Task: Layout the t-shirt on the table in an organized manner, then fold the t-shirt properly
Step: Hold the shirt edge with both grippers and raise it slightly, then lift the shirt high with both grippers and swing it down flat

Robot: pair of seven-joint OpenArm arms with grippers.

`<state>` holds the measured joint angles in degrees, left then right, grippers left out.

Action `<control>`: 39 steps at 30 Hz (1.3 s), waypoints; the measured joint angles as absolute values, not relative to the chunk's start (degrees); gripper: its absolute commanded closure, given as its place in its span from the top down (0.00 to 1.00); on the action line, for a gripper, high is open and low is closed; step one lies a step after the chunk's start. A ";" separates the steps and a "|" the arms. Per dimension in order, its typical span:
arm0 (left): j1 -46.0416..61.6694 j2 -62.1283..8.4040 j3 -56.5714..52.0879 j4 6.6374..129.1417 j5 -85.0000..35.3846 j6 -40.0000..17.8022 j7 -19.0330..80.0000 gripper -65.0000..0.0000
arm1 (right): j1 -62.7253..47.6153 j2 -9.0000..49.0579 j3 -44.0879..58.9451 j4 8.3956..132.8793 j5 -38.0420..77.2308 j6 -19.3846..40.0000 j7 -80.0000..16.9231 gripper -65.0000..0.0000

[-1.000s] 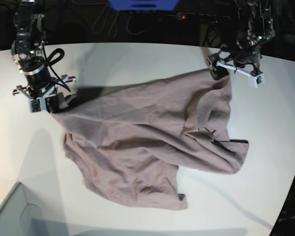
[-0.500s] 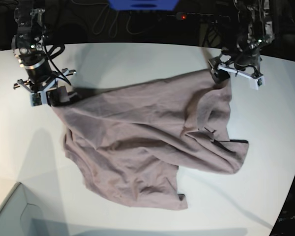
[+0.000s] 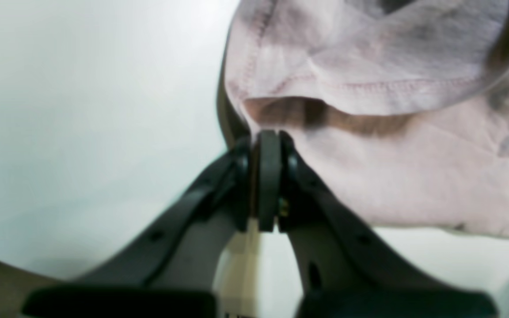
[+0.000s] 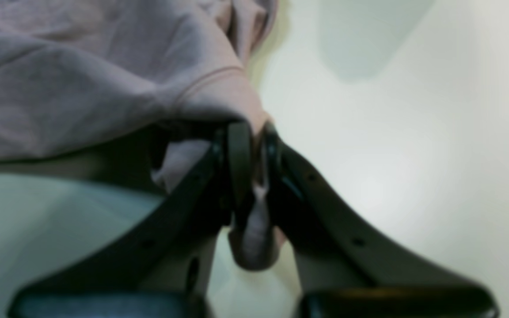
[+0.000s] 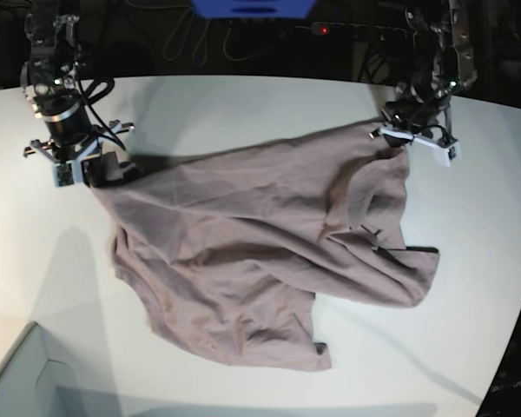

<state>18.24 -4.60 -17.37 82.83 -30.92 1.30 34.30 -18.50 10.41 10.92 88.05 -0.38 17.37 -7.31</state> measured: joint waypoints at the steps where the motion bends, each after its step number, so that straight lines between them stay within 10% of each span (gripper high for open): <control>1: 18.28 -4.60 -17.39 83.02 -30.92 1.30 34.65 0.00 | -18.72 10.41 10.92 88.05 -0.36 17.37 -7.35 0.00; 27: 29.02 -8.58 -36.95 107.68 -30.79 1.72 40.21 0.00 | -40.91 10.63 11.14 108.68 0.01 18.90 -6.94 0.00; 39: -4.49 -15.57 -27.81 95.37 -29.30 2.09 52.03 0.00 | -21.08 10.26 11.46 108.81 0.08 19.59 -14.06 0.00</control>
<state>-4.49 -15.57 -27.81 95.37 -29.30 2.09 52.03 -21.08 10.26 11.46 108.81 0.08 19.59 -14.06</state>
